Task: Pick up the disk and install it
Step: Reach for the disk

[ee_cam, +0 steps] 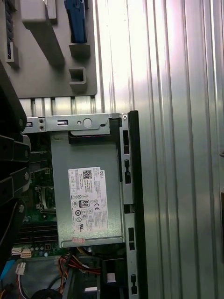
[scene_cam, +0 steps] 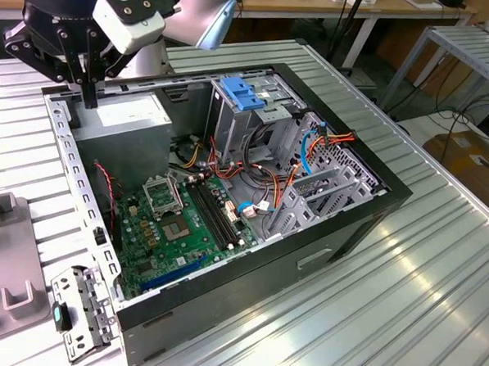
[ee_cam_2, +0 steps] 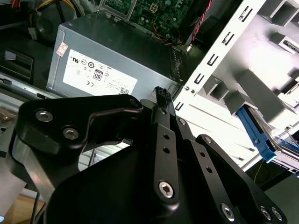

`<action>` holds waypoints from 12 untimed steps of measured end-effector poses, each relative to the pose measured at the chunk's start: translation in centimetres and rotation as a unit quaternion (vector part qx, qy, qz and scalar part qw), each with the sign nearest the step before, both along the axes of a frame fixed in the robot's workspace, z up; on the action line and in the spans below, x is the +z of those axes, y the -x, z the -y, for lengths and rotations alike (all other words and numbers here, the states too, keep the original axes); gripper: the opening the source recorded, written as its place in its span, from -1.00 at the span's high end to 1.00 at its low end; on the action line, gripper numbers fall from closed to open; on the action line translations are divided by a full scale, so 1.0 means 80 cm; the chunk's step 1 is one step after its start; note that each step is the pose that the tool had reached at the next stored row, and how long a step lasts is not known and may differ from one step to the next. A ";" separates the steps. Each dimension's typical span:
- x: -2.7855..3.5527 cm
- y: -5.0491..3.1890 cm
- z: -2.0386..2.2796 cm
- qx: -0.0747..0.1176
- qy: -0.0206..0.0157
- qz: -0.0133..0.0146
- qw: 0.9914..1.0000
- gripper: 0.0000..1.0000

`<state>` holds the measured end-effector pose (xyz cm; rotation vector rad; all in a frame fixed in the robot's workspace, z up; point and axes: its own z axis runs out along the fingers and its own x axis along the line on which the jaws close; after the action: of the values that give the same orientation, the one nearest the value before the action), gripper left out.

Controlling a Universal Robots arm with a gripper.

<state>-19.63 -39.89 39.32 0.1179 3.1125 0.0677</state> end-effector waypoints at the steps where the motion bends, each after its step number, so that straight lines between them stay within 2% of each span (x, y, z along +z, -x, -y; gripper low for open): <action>1: 0.0000 0.001 0.0000 0.000 0.000 0.000 1.000 0.79; 12: 0.0000 0.011 0.0000 0.000 0.000 0.000 1.000 0.79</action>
<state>-20.50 -39.89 39.32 0.1180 3.1125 0.0676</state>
